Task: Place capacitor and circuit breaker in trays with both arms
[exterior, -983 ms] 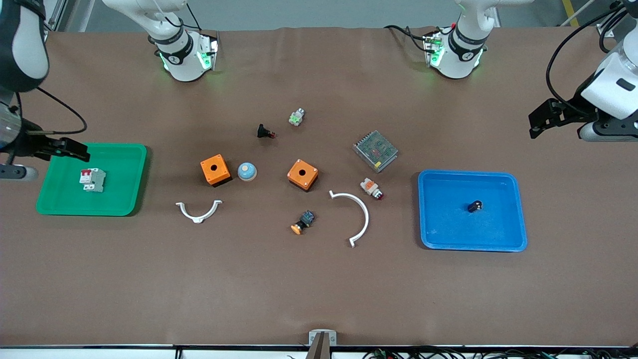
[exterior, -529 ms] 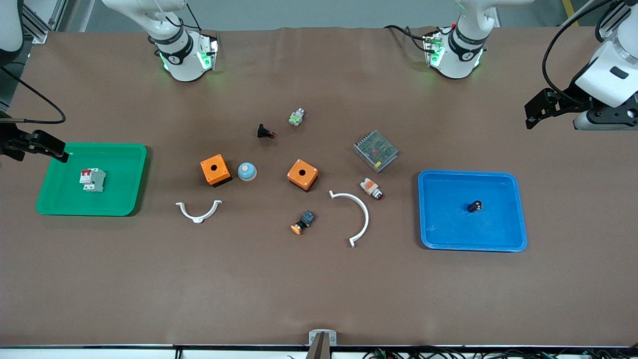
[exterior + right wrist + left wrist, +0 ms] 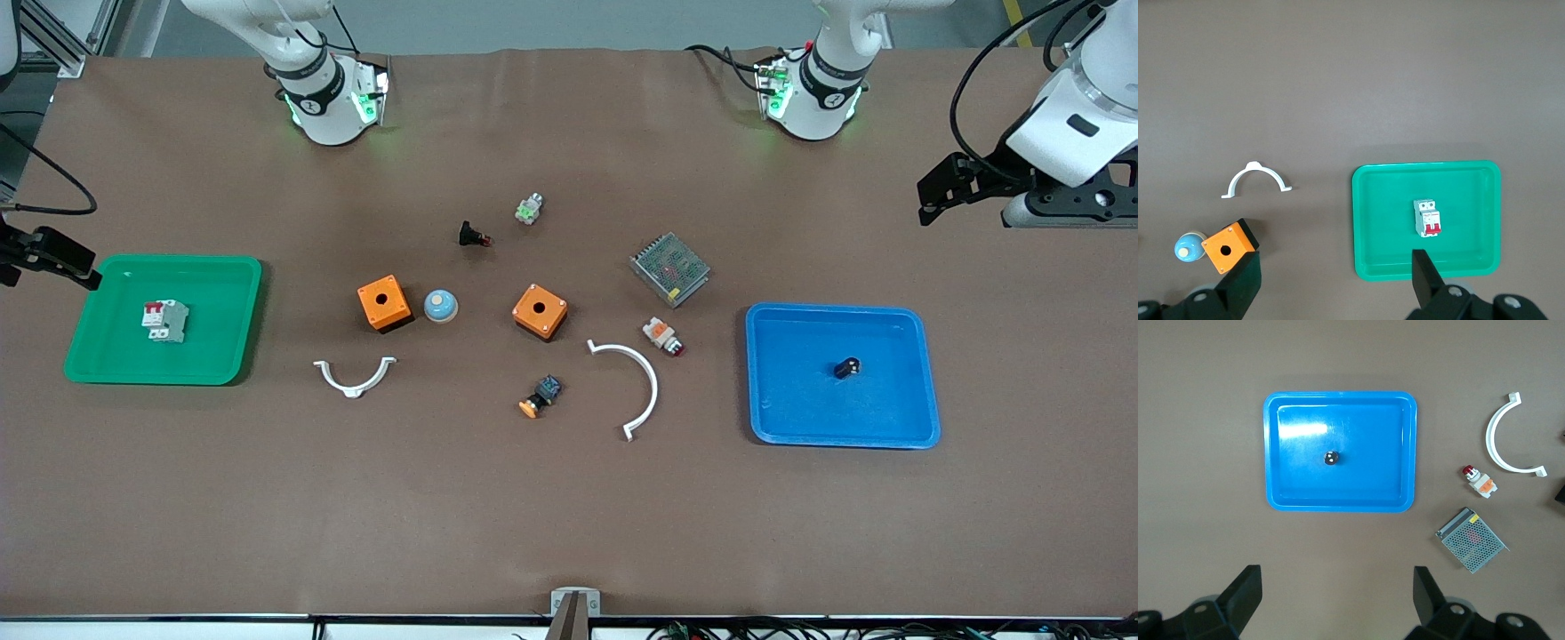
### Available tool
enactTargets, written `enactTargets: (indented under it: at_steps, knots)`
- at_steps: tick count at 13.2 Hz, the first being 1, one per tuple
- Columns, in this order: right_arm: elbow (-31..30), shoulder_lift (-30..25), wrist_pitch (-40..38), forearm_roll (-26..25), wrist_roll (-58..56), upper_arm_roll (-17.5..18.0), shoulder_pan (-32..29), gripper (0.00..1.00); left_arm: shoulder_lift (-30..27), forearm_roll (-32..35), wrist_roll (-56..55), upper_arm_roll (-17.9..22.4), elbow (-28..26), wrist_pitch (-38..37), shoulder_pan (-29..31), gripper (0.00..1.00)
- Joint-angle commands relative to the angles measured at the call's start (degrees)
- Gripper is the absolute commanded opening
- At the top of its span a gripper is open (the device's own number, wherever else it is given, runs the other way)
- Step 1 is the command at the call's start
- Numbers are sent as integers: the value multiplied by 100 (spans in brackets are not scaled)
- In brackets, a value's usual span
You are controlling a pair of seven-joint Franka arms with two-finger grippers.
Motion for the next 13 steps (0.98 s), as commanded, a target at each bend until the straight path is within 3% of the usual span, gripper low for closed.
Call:
enactTargets:
  at_steps: [1,13]
  knots:
    - [203,59,-65,56,45,-14,12,100,-98,-95,-80,21,-70,-19,-46,100]
    - [484,120,-65,56,28,-6,57,100,-90,-95,-63,48,-26,16,-2,100]
